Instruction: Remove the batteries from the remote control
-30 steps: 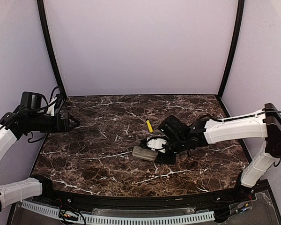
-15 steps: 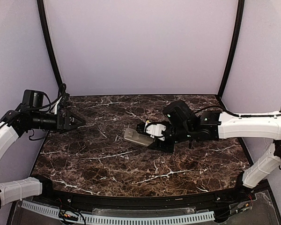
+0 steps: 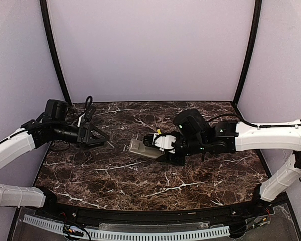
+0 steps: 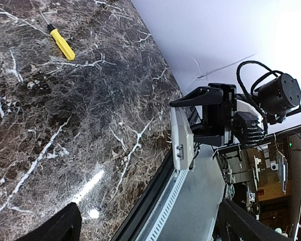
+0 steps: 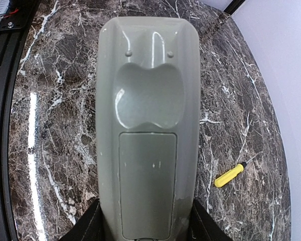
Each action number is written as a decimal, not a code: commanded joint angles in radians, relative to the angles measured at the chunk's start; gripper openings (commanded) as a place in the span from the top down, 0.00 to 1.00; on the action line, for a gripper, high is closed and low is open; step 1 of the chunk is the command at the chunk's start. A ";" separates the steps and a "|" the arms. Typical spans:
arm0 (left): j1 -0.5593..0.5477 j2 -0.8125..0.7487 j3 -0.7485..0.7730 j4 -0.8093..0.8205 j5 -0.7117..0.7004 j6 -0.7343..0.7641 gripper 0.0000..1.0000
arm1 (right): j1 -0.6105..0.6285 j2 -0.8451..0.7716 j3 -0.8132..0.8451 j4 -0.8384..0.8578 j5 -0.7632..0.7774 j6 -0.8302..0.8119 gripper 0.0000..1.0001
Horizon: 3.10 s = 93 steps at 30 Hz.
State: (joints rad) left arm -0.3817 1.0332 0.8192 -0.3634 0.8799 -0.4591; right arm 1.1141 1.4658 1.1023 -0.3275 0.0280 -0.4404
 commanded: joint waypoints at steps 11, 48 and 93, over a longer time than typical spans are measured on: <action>-0.207 0.127 -0.020 0.310 -0.026 -0.171 0.08 | 0.053 0.027 0.035 0.105 0.068 -0.048 1.00; -0.295 0.190 -0.057 0.433 -0.118 -0.239 0.48 | 0.090 0.106 0.095 0.174 0.123 0.007 1.00; -0.293 -0.036 -0.007 0.250 -0.698 0.018 1.00 | 0.049 -0.095 -0.046 0.251 0.359 0.578 0.02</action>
State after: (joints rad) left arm -0.6735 1.0714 0.8551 -0.1486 0.3706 -0.4969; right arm 1.1942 1.3865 1.0595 -0.1173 0.3992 0.0231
